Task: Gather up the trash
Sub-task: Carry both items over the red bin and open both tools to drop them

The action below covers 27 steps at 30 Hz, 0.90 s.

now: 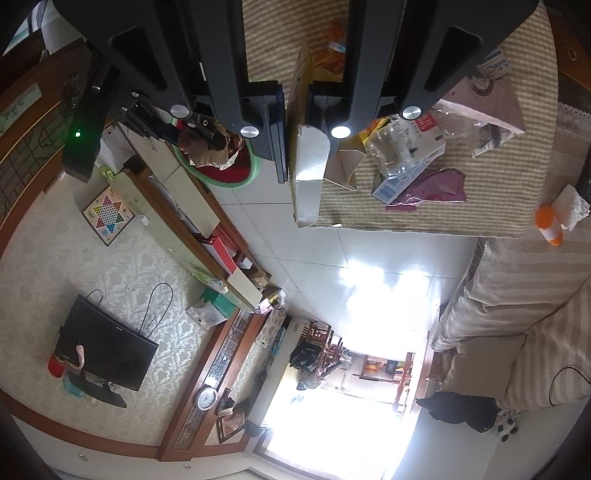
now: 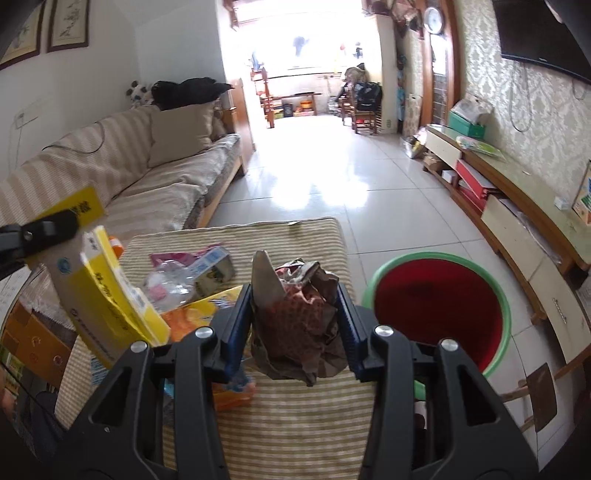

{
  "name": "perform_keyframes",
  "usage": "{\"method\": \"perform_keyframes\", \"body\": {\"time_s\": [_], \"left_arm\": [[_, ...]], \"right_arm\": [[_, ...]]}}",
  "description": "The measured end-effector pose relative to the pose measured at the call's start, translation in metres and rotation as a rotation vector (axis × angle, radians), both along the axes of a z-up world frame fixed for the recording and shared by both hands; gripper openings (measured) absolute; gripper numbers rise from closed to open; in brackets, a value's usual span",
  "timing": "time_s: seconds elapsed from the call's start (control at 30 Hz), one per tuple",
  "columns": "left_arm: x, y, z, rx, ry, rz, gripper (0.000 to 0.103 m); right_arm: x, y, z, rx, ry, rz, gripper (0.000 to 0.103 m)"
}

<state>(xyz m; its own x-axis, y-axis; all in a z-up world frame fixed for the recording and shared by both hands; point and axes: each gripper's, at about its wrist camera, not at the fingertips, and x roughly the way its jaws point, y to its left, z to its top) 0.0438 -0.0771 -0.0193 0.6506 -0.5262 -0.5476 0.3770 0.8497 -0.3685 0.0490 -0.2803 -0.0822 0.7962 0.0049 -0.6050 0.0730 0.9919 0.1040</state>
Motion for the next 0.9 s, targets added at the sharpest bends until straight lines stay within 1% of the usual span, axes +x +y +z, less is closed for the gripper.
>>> {"method": "perform_keyframes", "body": {"time_s": [0.13, 0.23, 0.37, 0.43, 0.47, 0.5, 0.57, 0.6, 0.7, 0.77, 0.83, 0.87, 0.9], "left_arm": [[0.012, -0.022, -0.001, -0.048, 0.009, -0.04, 0.005], [0.022, -0.045, -0.001, -0.054, 0.001, -0.073, 0.005], [0.036, -0.084, -0.001, -0.071, -0.014, -0.12, 0.005], [0.042, -0.107, -0.002, -0.068, -0.019, -0.149, 0.005], [0.044, -0.119, -0.003, -0.066, -0.02, -0.166, 0.005], [0.047, -0.128, -0.004, -0.065, -0.024, -0.177, 0.005], [0.053, -0.153, -0.009, -0.049, -0.033, -0.207, 0.005], [0.057, -0.165, -0.013, -0.04, -0.031, -0.223, 0.005], [0.068, -0.195, -0.024, -0.02, -0.01, -0.26, 0.005], [0.074, -0.214, -0.034, -0.02, 0.022, -0.295, 0.005], [0.075, -0.232, -0.042, -0.003, 0.032, -0.334, 0.005], [0.075, -0.241, -0.047, 0.011, 0.034, -0.355, 0.006], [0.075, -0.247, -0.049, 0.025, 0.036, -0.367, 0.01]], "right_arm": [[0.005, -0.043, -0.014, 0.008, 0.015, -0.117, 0.043], [0.01, -0.078, -0.021, 0.0, 0.019, -0.196, 0.043], [0.027, -0.123, -0.038, 0.048, 0.057, -0.253, 0.043], [0.033, -0.143, -0.054, 0.082, 0.088, -0.268, 0.047], [0.036, -0.151, -0.061, 0.092, 0.108, -0.279, 0.051], [0.037, -0.157, -0.068, 0.094, 0.124, -0.297, 0.063], [0.031, -0.165, -0.073, 0.091, 0.125, -0.353, 0.078], [0.023, -0.167, -0.071, 0.092, 0.105, -0.387, 0.081], [0.001, -0.172, -0.068, 0.097, 0.073, -0.461, 0.085], [-0.013, -0.174, -0.068, 0.089, 0.075, -0.488, 0.085], [-0.024, -0.172, -0.068, 0.077, 0.085, -0.502, 0.086], [-0.029, -0.171, -0.069, 0.074, 0.089, -0.507, 0.087], [-0.032, -0.17, -0.069, 0.071, 0.093, -0.512, 0.087]]}}
